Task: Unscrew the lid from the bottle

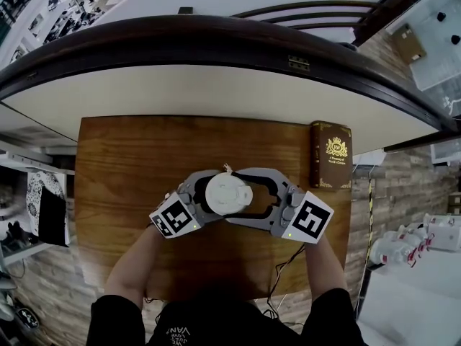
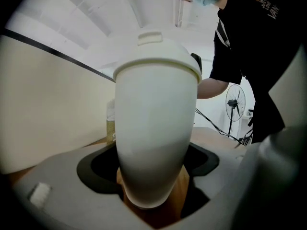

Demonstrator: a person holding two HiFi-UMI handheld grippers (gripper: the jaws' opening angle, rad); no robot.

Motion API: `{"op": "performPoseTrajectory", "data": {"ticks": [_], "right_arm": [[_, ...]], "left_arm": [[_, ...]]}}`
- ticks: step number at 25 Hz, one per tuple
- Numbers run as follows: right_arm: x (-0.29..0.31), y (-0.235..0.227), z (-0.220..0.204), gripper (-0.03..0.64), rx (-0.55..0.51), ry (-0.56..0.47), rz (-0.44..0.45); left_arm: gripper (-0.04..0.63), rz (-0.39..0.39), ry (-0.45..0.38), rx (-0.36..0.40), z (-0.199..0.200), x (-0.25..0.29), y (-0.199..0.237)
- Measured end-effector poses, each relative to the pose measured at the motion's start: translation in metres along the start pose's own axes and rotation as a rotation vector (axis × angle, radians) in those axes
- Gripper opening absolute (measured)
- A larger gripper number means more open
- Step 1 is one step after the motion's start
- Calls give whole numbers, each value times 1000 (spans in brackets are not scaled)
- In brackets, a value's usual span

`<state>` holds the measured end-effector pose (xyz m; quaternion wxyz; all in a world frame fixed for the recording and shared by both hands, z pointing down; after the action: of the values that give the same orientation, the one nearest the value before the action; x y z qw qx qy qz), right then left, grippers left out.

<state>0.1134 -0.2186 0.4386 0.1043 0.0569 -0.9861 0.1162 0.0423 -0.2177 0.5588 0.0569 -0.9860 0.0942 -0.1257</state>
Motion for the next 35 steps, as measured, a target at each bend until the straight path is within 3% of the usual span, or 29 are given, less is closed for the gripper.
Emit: {"op": "performPoseTrajectory", "data": {"ticks": [2, 5, 14, 19, 24, 35], "right_arm": [[-1, 1, 3, 327, -33, 15, 3], [-7, 3, 6, 327, -55, 32, -71], [-25, 36, -3, 328, 137, -210, -588], [-10, 53, -11, 328, 153, -234, -682], [-10, 48, -14, 327, 172, -220, -649], [-8, 11, -11, 327, 114, -80, -290]], "left_arm": [[394, 7, -7, 0, 0, 0, 0], [394, 16, -6, -1, 1, 0, 0], [396, 137, 37, -42, 1, 4, -5], [396, 196, 56, -60, 1, 7, -7], [393, 198, 57, -58, 1, 8, -8], [391, 199, 47, -52, 1, 7, -8]]}}
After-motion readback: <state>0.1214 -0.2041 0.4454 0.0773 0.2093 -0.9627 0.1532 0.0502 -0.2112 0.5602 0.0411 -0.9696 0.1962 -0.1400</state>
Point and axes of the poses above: the fingertips, and each gripper's own axes: x forward along the fingers, y to its left, z out of its top, the point moved 6 cm from there along -x, backward along the fingers, and after that the axes turned 10 degrees about x, right-handed, at the moved point
